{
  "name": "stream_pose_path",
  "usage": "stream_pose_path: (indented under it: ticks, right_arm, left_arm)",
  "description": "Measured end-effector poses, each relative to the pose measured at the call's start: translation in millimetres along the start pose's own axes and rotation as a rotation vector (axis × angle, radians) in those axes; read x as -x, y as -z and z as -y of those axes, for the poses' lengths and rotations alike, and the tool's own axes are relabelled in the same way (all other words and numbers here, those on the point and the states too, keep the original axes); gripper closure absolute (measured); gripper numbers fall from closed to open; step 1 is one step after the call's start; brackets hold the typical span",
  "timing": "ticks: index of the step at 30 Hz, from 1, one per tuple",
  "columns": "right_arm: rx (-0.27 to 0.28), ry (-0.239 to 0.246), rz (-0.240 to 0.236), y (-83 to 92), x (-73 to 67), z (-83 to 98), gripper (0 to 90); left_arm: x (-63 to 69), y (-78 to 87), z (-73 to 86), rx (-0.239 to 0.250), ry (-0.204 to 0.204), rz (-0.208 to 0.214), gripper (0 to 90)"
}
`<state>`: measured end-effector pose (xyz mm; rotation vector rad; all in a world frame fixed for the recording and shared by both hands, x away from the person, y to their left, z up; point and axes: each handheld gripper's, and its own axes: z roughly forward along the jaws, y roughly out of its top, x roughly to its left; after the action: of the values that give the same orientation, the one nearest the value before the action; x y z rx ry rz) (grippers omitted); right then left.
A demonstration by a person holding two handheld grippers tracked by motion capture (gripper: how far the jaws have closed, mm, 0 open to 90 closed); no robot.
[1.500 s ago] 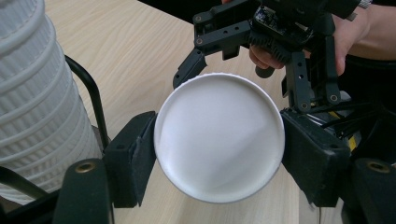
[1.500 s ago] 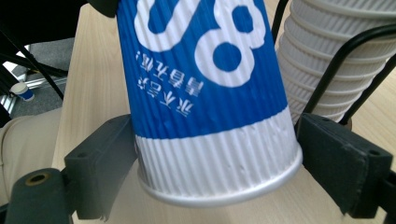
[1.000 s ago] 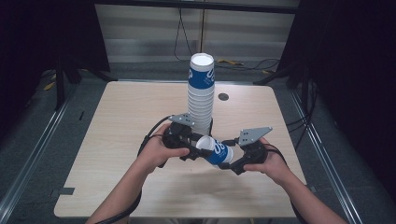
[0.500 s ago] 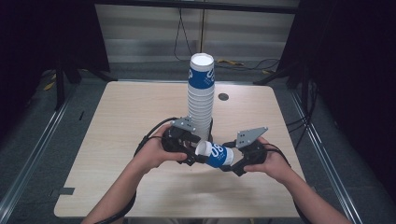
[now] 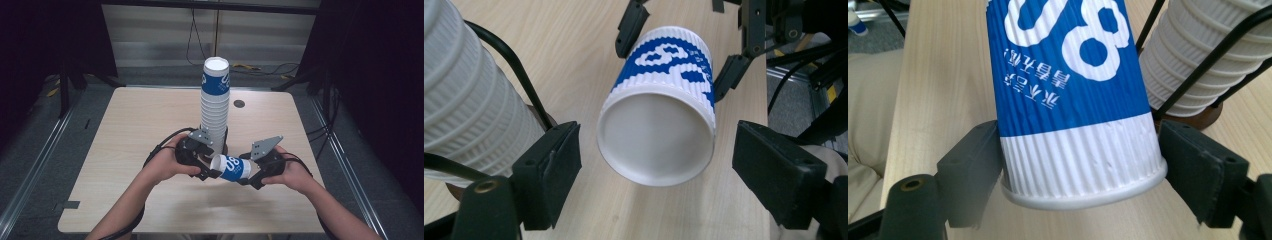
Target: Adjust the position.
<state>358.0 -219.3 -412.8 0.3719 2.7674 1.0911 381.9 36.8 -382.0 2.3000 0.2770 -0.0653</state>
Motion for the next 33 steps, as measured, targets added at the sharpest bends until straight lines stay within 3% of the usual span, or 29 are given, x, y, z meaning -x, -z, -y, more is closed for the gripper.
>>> stream_pose_path:
  ticks: [12, 21, 33]
  right_arm:
    - [-0.066, 0.039, -0.004, -2.0, -0.9, -3.6, 19.2]
    - [-0.091, 0.055, -0.004, -1.8, -1.8, -5.4, 19.2]
    - [-0.127, 0.078, -0.007, -3.1, -1.9, -7.6, 19.2]
  left_arm:
    - [5.4, -9.4, -6.8, -0.120, -0.073, -0.045, 20.0]
    - [8.0, -14.3, -10.0, -0.159, -0.082, -0.046, 20.4]
    - [11.9, -23.7, -16.7, -0.252, -0.144, -0.063, 20.8]
